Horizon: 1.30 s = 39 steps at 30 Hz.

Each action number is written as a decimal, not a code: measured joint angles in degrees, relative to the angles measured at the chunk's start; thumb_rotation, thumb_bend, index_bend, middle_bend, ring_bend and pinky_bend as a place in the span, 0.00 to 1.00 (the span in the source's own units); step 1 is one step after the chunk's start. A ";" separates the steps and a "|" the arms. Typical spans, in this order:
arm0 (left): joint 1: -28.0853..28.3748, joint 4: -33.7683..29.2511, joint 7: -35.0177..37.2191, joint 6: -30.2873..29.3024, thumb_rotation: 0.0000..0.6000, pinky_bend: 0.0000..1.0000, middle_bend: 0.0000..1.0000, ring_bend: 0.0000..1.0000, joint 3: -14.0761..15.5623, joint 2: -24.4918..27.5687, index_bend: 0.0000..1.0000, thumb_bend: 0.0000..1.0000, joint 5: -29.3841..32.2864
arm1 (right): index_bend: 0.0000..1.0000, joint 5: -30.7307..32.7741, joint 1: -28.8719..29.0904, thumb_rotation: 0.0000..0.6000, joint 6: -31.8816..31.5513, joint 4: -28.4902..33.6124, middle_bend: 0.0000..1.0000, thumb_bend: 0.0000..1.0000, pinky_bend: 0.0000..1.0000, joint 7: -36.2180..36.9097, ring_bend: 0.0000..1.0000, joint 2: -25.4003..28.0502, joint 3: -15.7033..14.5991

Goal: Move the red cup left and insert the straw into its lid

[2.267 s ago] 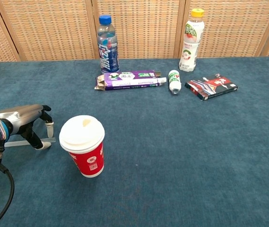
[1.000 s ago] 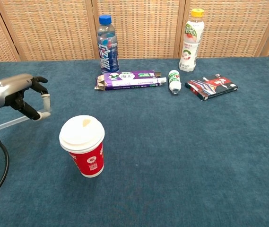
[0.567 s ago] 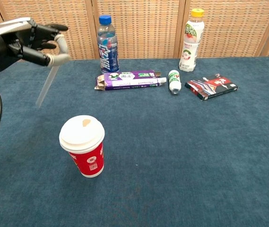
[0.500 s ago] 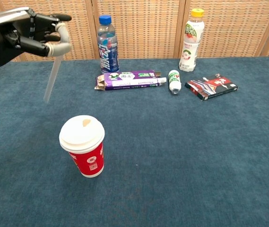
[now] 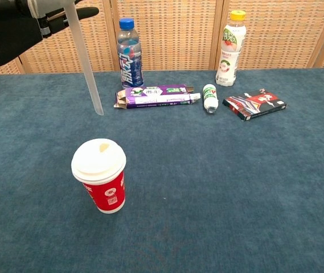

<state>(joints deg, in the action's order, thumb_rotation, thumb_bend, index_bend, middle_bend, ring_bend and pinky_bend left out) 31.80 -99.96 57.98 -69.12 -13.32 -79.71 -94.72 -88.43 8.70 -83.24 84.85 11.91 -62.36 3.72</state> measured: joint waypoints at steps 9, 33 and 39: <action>1.41 -1.18 7.49 1.94 1.00 0.00 0.00 0.00 3.15 3.07 0.63 0.48 0.88 | 0.00 0.04 -0.06 1.00 -0.11 0.05 0.00 0.00 0.00 0.15 0.00 0.12 0.10; 4.96 0.23 11.42 4.79 1.00 0.00 0.00 0.00 6.07 5.09 0.63 0.48 3.07 | 0.00 0.39 -0.11 1.00 0.09 -0.02 0.00 0.00 0.00 0.13 0.00 0.16 0.29; 5.77 0.73 11.05 5.34 1.00 0.00 0.00 0.00 6.13 4.10 0.63 0.48 3.50 | 0.00 0.34 -0.07 1.00 0.19 -0.04 0.00 0.00 0.00 0.09 0.00 0.14 0.26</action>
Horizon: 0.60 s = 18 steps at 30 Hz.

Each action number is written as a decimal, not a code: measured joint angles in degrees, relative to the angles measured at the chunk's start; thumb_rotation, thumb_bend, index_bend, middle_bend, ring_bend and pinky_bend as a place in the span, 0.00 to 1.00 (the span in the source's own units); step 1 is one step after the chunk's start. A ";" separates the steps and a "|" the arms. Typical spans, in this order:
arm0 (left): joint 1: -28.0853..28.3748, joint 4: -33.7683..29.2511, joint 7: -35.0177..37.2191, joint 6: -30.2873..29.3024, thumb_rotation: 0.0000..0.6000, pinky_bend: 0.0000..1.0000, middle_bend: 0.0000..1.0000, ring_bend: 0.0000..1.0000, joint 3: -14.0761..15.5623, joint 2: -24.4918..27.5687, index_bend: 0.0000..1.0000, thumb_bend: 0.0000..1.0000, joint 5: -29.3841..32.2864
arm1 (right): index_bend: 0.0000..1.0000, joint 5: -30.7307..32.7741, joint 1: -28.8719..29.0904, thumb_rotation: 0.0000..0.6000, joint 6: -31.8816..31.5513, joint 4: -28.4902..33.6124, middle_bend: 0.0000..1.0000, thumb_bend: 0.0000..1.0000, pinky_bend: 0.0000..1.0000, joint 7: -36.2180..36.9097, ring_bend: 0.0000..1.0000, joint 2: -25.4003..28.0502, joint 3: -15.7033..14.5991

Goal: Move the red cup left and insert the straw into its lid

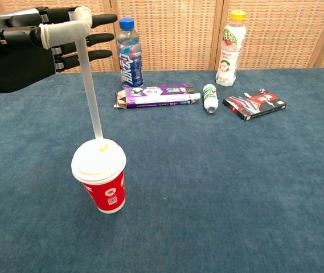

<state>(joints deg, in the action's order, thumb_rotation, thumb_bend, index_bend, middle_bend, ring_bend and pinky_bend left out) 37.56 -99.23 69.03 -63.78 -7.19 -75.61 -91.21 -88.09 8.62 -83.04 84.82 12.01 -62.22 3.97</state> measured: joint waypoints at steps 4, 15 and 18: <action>0.49 0.30 -0.05 0.08 1.00 0.00 0.00 0.00 0.01 -0.66 0.63 0.48 0.20 | 0.00 0.00 -0.02 1.00 0.02 -0.03 0.00 0.00 0.00 0.02 0.00 -0.02 -0.03; 1.30 0.50 -0.70 0.12 1.00 0.00 0.00 0.00 0.15 -1.58 0.63 0.48 0.68 | 0.00 0.16 -0.03 1.00 0.08 -0.18 0.00 0.00 0.00 0.43 0.00 0.06 0.07; 1.25 0.79 -0.88 -0.06 1.00 0.00 0.00 0.00 0.19 -1.85 0.63 0.48 1.01 | 0.00 0.18 -0.05 1.00 0.09 -0.23 0.00 0.00 0.00 0.57 0.00 0.09 0.07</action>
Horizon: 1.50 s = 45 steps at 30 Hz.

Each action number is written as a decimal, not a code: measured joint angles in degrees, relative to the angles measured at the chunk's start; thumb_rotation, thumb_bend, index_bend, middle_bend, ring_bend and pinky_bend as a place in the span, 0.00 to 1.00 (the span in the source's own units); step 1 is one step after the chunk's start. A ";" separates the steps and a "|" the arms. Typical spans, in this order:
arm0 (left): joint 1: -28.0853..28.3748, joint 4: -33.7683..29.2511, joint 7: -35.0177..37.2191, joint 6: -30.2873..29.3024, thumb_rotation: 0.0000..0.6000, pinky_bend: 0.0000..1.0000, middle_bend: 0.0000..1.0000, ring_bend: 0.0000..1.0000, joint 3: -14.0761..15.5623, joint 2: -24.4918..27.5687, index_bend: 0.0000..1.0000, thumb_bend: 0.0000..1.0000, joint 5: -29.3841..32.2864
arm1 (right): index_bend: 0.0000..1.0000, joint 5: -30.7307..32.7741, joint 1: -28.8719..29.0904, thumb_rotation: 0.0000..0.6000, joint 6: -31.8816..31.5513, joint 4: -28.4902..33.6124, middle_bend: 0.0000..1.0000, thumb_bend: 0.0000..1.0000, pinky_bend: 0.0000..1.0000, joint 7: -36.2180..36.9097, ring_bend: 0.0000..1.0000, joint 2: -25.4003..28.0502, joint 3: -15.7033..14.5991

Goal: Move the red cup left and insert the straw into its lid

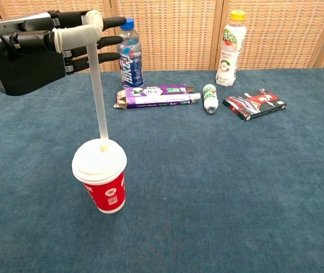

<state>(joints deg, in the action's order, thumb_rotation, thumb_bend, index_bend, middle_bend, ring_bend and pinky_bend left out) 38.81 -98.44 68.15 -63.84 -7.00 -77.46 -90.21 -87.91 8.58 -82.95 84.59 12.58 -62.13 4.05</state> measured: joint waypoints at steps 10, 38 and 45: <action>-0.32 1.53 0.40 -0.34 1.00 0.00 0.00 0.00 0.83 -0.90 0.63 0.48 0.25 | 0.00 -0.04 0.00 1.00 0.02 -0.03 0.00 0.00 0.00 0.07 0.00 0.01 -0.01; -1.59 11.00 0.26 2.28 1.00 0.00 0.00 0.00 4.40 -8.95 0.59 0.48 2.38 | 0.00 -0.10 -0.22 1.00 -0.40 -0.10 0.00 0.00 0.00 1.20 0.00 0.42 0.11; -1.10 10.56 -1.13 4.43 1.00 0.00 0.00 0.00 4.99 -8.22 0.17 0.48 2.33 | 0.00 -0.32 -0.23 1.00 -0.61 -0.01 0.00 0.00 0.00 1.07 0.00 0.41 0.12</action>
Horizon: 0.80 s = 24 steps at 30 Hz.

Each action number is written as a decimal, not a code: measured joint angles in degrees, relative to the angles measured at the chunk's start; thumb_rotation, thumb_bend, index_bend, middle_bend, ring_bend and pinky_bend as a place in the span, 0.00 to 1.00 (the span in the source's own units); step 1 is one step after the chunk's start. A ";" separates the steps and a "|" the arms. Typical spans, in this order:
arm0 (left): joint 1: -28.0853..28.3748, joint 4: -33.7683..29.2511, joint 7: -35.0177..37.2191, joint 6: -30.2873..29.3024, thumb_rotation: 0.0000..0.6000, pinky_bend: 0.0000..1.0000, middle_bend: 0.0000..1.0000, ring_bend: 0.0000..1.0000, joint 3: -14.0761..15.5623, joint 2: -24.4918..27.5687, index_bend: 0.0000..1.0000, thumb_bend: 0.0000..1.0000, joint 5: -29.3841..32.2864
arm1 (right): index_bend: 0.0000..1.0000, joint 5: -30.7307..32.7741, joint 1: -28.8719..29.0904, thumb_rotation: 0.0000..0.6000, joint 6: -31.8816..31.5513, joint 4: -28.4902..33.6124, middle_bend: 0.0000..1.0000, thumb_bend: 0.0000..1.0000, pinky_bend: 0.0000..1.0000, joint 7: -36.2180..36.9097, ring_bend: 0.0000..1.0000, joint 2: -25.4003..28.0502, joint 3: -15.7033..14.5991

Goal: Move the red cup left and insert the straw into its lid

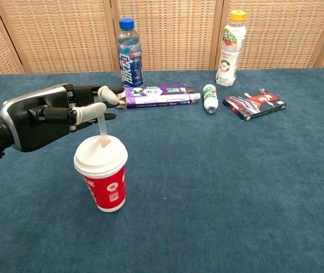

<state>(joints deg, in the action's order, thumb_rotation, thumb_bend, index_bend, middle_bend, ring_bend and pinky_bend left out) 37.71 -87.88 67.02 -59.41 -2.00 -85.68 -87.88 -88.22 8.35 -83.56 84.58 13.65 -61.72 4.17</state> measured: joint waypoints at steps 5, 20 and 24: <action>0.14 -0.12 -0.65 -0.17 1.00 0.00 0.00 0.00 0.96 0.98 0.00 0.42 -1.90 | 0.00 -0.12 -0.03 1.00 -0.06 0.15 0.00 0.00 0.00 -0.17 0.00 0.00 -0.06; -4.70 -4.02 -9.77 -11.17 1.00 0.00 0.00 0.00 1.26 8.19 0.00 0.17 -4.36 | 0.00 -1.31 -0.41 1.00 -1.52 1.20 0.00 0.00 0.00 -0.97 0.00 0.28 -0.25; -7.61 -6.09 -19.76 -14.48 1.00 0.00 0.00 0.00 1.72 11.61 0.00 0.14 -4.00 | 0.00 -1.52 -0.65 1.00 -2.23 1.59 0.00 0.00 0.00 -1.57 0.00 0.30 -0.22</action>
<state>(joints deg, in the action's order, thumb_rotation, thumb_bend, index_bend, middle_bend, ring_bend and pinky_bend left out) 30.10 -93.97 47.25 -73.89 -0.29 -74.07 -91.88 -89.74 7.70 -85.79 86.17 12.08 -61.42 3.95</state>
